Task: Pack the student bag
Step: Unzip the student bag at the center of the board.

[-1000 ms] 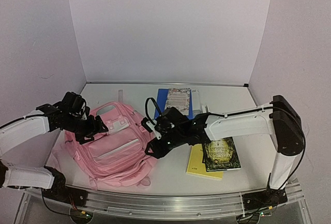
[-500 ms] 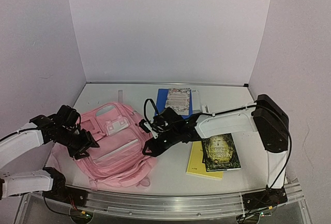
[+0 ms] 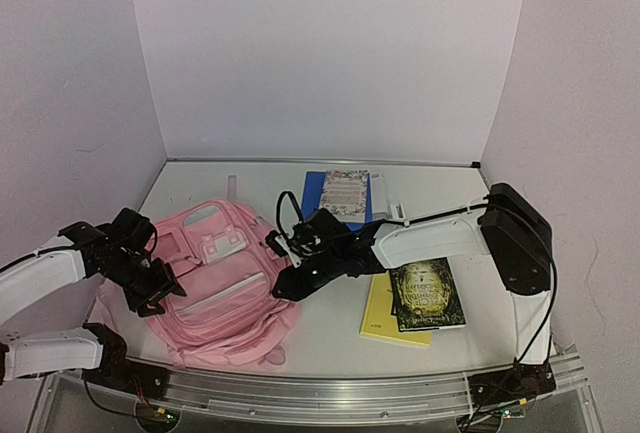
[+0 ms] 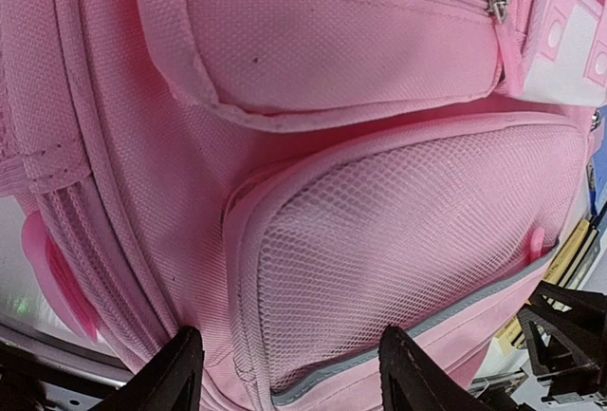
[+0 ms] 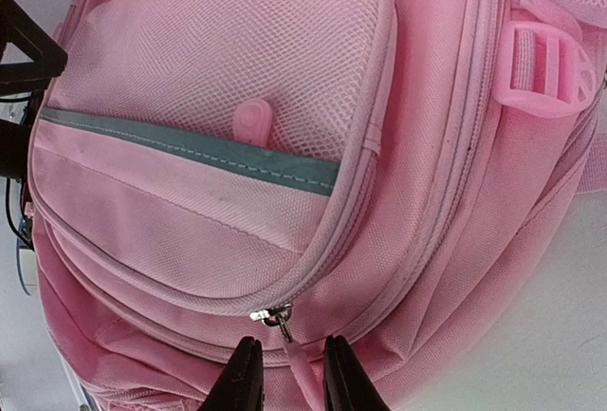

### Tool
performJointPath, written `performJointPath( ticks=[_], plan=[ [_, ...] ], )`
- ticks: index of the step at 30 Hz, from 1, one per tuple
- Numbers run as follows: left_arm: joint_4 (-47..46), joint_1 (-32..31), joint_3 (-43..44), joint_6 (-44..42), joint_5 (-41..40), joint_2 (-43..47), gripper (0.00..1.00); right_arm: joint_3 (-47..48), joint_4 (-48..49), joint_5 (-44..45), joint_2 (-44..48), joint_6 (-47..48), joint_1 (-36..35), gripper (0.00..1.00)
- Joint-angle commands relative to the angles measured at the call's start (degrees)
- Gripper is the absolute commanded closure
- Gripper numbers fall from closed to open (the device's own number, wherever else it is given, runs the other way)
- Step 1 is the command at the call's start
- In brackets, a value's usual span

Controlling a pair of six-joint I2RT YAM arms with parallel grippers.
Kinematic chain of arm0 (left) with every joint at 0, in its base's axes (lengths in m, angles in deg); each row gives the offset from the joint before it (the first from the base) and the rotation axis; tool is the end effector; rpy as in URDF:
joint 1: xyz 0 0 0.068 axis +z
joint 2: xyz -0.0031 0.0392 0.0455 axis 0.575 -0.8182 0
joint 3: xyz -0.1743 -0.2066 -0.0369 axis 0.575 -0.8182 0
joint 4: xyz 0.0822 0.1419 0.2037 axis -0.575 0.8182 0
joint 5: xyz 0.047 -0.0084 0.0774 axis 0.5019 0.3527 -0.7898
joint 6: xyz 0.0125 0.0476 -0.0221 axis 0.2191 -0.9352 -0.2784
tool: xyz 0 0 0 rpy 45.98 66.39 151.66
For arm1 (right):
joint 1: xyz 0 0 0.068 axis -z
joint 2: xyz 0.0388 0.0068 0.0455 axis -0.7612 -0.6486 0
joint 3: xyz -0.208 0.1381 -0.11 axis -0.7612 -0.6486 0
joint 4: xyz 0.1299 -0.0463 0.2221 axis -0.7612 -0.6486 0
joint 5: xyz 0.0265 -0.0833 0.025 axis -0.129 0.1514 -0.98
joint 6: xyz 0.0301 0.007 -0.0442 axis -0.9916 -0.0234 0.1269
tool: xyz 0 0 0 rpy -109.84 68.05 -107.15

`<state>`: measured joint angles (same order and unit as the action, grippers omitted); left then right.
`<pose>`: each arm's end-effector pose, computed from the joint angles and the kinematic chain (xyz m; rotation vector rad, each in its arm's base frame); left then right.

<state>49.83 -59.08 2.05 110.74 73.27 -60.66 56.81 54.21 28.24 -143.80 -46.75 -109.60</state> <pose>0.1321 -0.0657 0.1994 -0.8368 2.8372 -0.5332 0.2147 0.3996 0.1617 -1.1260 2.2908 1.0578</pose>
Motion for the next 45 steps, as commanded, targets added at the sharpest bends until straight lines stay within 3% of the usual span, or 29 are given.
performJointPath(
  ticks=[1,11,26,34,37,39,45],
  plan=[
    [2.78,0.17,0.3,0.68,-1.4,-0.65,0.41,0.63,1.89,0.24,-1.23,-0.83,0.33,0.78],
    [-2.12,0.12,-1.82,0.49,-0.31,-3.46,0.55,-0.32,2.17,0.76,-1.93,-1.7,0.09,0.79],
    [-9.3,0.1,0.47,0.89,-0.85,-4.96,0.91,-2.87,3.5,1.81,0.48,-3.06,-1.49,0.99],
    [-12.13,0.12,0.0,1.99,-0.89,-4.98,0.96,-4.09,3.22,6.91,0.41,-3.62,-3.16,0.91],
    [-12.55,0.15,-0.18,1.97,-0.65,-5.22,0.99,-4.16,2.94,8.45,0.3,-3.7,-3.76,0.93],
    [-12.68,0.11,-0.18,1.96,-0.7,-5.34,1.0,-4.39,2.67,9.41,1.0,-3.9,-4.01,1.0],
    [-16.99,-0.35,-0.2,3.79,-1.52,-6.46,1.0,-3.83,0.49,11.19,6.21,-7.27,-5.0,1.0]
  ],
)
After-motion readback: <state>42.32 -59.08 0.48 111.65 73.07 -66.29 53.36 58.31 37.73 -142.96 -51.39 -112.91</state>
